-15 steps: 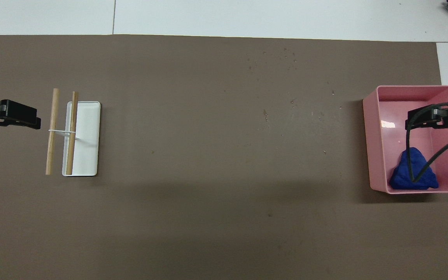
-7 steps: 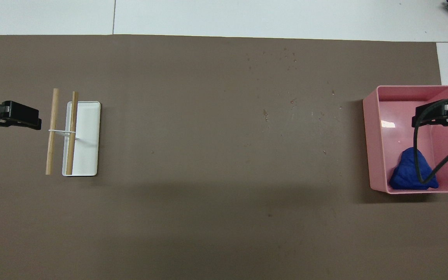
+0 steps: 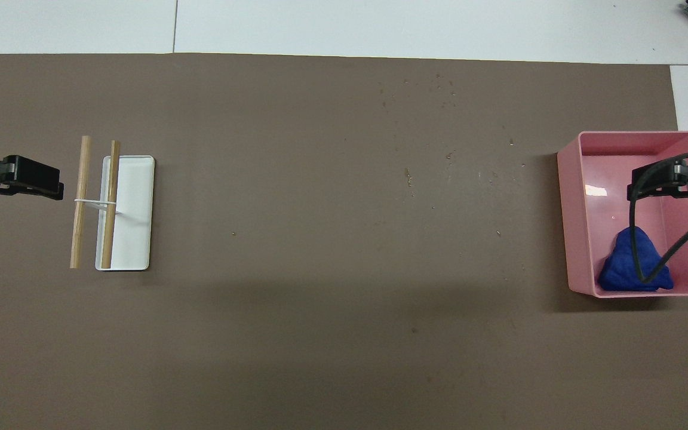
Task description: Wipe water with towel using both arms
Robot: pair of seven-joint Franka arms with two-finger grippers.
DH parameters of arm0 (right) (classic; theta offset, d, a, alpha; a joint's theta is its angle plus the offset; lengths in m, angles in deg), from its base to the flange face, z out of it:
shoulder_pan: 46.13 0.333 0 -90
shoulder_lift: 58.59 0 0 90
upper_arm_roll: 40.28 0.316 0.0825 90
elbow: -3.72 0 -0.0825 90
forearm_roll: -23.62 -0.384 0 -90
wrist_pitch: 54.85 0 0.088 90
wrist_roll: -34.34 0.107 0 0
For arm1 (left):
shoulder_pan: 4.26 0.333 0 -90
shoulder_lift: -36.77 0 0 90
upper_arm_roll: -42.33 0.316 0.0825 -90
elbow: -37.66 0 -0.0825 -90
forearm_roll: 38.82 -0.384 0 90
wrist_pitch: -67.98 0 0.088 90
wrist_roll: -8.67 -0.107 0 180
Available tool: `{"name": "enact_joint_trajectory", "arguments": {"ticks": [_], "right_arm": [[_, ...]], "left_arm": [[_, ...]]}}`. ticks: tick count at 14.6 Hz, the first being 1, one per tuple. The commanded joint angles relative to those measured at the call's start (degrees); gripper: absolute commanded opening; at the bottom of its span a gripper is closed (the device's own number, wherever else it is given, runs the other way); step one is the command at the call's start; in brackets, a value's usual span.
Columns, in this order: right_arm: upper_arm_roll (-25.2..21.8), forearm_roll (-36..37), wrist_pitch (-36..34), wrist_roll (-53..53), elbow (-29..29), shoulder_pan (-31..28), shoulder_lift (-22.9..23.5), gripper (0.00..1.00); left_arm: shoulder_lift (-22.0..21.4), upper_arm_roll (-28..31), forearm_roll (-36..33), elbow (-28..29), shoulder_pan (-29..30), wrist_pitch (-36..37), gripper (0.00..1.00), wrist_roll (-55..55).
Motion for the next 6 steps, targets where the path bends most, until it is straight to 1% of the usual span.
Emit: {"name": "enact_joint_trajectory", "arguments": {"ticks": [1,6], "right_arm": [[0.29,-1.11,-0.15,0.41,-1.21,-0.88,-0.84,1.0],[0.29,-1.11,-0.06,0.06,-1.22,-0.88,-0.84,1.0]], "left_arm": [[-1.62,0.55,-1.18,1.96,-0.9,-0.22,1.0,0.49],[-1.7,0.55,-1.36,2.22,-0.9,-0.22,1.0,0.58]]}}
